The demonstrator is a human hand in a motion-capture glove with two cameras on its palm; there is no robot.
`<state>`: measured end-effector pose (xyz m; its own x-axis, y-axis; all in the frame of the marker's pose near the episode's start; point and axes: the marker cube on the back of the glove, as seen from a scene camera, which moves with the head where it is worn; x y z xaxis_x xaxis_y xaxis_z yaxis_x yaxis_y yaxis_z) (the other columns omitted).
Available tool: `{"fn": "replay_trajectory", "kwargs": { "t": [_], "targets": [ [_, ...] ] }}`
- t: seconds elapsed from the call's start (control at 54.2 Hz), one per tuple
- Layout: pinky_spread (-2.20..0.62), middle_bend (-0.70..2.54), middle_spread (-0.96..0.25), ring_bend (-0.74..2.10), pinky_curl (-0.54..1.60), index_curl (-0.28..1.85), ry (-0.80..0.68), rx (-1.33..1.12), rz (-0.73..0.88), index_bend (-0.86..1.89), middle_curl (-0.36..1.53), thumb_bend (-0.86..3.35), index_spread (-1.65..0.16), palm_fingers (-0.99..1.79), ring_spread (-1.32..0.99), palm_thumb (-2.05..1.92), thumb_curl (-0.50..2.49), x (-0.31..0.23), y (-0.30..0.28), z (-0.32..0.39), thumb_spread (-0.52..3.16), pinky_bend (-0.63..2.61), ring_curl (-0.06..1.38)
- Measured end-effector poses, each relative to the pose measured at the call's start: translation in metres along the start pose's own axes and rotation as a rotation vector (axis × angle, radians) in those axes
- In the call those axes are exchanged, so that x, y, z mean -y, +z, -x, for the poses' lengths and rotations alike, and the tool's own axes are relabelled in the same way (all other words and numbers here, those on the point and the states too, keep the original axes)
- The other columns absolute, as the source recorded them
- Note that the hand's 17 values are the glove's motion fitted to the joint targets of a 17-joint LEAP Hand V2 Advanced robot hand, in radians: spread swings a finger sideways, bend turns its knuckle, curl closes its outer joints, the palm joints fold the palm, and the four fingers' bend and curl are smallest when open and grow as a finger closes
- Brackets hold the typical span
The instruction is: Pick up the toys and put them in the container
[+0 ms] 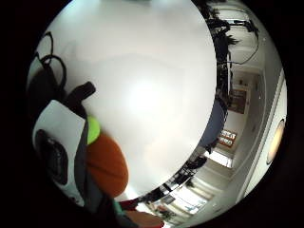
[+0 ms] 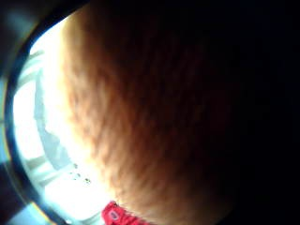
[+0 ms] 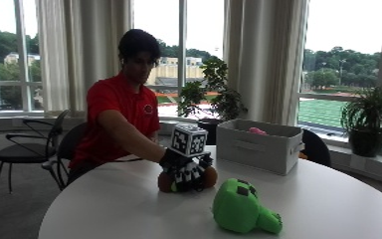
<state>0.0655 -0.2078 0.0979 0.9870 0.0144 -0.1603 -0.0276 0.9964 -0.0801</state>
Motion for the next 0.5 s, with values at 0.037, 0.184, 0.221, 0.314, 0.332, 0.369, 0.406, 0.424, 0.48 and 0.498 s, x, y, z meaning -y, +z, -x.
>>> {"fn": "replay_trajectory", "kwargs": {
  "t": [0.037,0.184,0.221,0.314,0.332,0.369,0.406,0.424,0.48,0.498],
  "targets": [
    [-0.35,0.74,-0.34,0.89,0.28,0.17,-0.009,-0.006,-0.029,0.36,0.5,0.17,-0.38,1.04,-0.46,0.69,0.64,0.0,0.0,0.001,0.95,0.98,0.51],
    [-0.38,0.82,-0.36,0.98,0.33,0.28,-0.04,-0.039,-0.097,0.58,0.59,0.17,-0.38,1.17,-0.48,0.74,0.75,-0.003,-0.007,0.002,0.7,0.96,0.58],
    [-0.39,0.84,-0.37,1.0,0.34,0.3,-0.041,-0.033,-0.098,0.61,0.6,0.17,-0.37,1.16,-0.48,0.74,0.77,-0.005,-0.009,0.002,0.65,0.97,0.59],
    [-0.4,0.88,-0.37,1.04,0.36,0.35,-0.038,0.013,-0.114,0.68,0.65,0.17,-0.36,1.14,-0.48,0.75,0.82,-0.017,-0.02,0.007,0.53,0.98,0.61],
    [-0.4,0.88,-0.37,1.05,0.37,0.36,-0.039,0.022,-0.12,0.7,0.66,0.17,-0.36,1.14,-0.48,0.75,0.83,-0.018,-0.023,0.007,0.5,0.98,0.61],
    [-0.4,0.89,-0.38,1.06,0.38,0.38,-0.043,0.034,-0.134,0.72,0.67,0.17,-0.35,1.13,-0.48,0.75,0.84,-0.022,-0.03,0.009,0.46,0.99,0.62],
    [-0.4,0.91,-0.38,1.07,0.38,0.4,-0.052,0.033,-0.153,0.75,0.69,0.17,-0.35,1.13,-0.48,0.75,0.86,-0.025,-0.039,0.01,0.42,0.99,0.62],
    [-0.4,0.91,-0.38,1.08,0.38,0.41,-0.059,0.026,-0.166,0.76,0.7,0.16,-0.35,1.13,-0.48,0.75,0.87,-0.027,-0.046,0.011,0.4,0.99,0.63],
    [-0.4,0.93,-0.37,1.1,0.39,0.44,-0.071,0.001,-0.215,0.8,0.72,0.16,-0.34,1.12,-0.48,0.74,0.89,-0.035,-0.07,0.014,0.34,0.99,0.63],
    [-0.4,0.93,-0.36,1.1,0.39,0.45,-0.067,-0.002,-0.232,0.82,0.72,0.15,-0.33,1.15,-0.47,0.73,0.89,-0.038,-0.077,0.016,0.3,0.98,0.63]
  ]
}}
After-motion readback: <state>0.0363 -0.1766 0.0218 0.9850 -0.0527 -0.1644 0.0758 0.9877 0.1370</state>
